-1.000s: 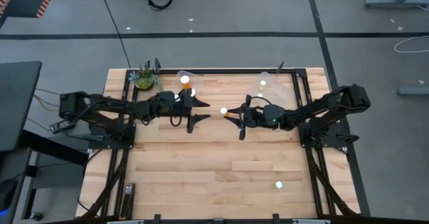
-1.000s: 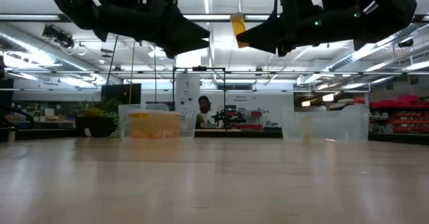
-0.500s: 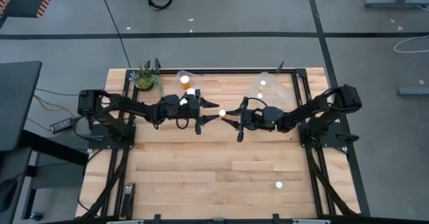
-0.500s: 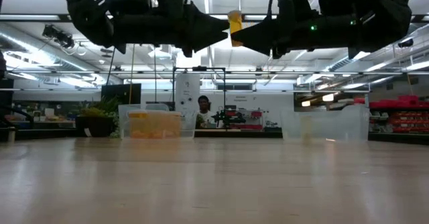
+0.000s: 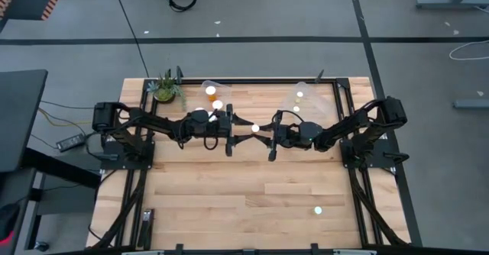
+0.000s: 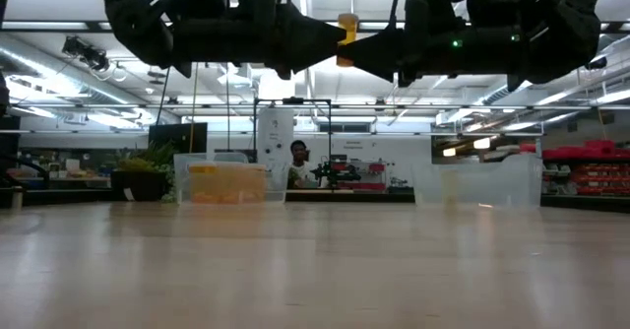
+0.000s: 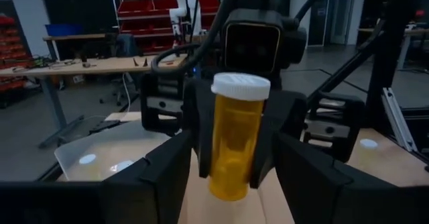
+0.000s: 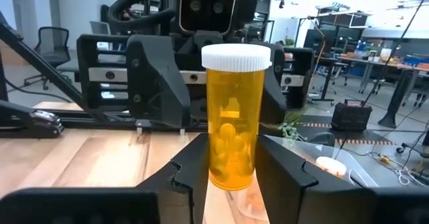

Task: Pick and place medicine bottles into bin by pill shape (circle, oval)
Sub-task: Put the small orange pill bottle into the right transparent bin

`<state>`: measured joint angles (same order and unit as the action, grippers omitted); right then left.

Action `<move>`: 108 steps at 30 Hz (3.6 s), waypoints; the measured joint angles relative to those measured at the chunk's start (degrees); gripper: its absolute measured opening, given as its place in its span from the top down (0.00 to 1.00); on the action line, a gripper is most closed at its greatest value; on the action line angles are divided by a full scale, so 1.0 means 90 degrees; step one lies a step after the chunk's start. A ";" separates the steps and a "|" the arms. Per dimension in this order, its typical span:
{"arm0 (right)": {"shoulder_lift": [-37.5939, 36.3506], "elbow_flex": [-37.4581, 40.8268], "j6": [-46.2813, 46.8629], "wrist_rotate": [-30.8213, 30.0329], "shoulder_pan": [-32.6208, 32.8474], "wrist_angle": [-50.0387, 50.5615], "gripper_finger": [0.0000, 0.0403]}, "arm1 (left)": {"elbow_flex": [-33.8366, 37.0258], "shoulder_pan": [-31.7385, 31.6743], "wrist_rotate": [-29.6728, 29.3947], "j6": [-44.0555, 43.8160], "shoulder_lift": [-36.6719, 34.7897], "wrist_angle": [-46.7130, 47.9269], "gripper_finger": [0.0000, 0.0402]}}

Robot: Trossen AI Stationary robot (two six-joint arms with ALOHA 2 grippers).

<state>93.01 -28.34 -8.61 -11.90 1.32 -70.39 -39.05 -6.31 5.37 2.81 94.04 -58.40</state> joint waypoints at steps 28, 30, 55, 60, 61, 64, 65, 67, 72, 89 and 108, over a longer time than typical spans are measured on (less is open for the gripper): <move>-0.0002 -0.0330 -0.0135 0.0277 -0.0007 0.0488 0.70 | 0.0000 0.0010 0.0002 0.0148 0.0000 -0.0252 0.56; -0.0002 -0.0330 -0.0135 0.0277 -0.0007 0.0488 0.70 | 0.0000 0.0010 0.0003 0.0149 0.0000 -0.0252 0.59; -0.0694 -0.0318 0.0578 -0.0218 -0.0005 0.2842 0.54 | 0.0000 -0.0139 -0.0041 0.0319 0.0000 0.0231 0.73; -0.1703 -0.0318 0.0983 -0.0340 -0.0030 0.4618 0.52 | 0.0000 -0.0260 0.0002 0.0345 -0.0002 0.0753 0.73; -0.1900 -0.0318 0.1126 -0.0339 -0.0053 0.4887 0.52 | 0.0000 -0.0295 0.0000 0.0390 -0.0002 0.0919 0.73; -0.2239 -0.0318 0.1313 -0.0342 -0.0098 0.5118 0.52 | 0.0000 -0.0381 -0.0005 0.0478 -0.0002 0.1394 0.73; -0.2270 -0.0318 0.1263 -0.0351 -0.0090 0.5056 0.52 | 0.0000 -0.0411 -0.0005 0.0481 -0.0002 0.1512 0.73; -0.2239 -0.0318 0.1136 -0.0357 -0.0070 0.4958 0.52 | 0.0000 -0.0442 -0.0002 0.0475 -0.0002 0.1698 0.73; -0.1712 -0.0318 0.1077 -0.0314 -0.0114 0.4160 0.52 | 0.0000 -0.0422 0.0000 0.0506 -0.0002 0.1826 0.73; -0.0929 -0.1362 0.0834 0.0002 -0.0216 0.4596 0.39 | 0.0000 -0.0364 0.0005 0.0838 -0.0002 0.1974 0.73; -0.0338 -0.1362 0.0640 -0.0005 -0.0310 0.3820 0.42 | 0.0000 -0.0357 0.0005 0.0818 -0.0002 0.1896 0.73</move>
<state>89.97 -40.60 -2.85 -11.94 -1.46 -36.01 -39.05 -9.52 5.41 10.17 94.02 -41.34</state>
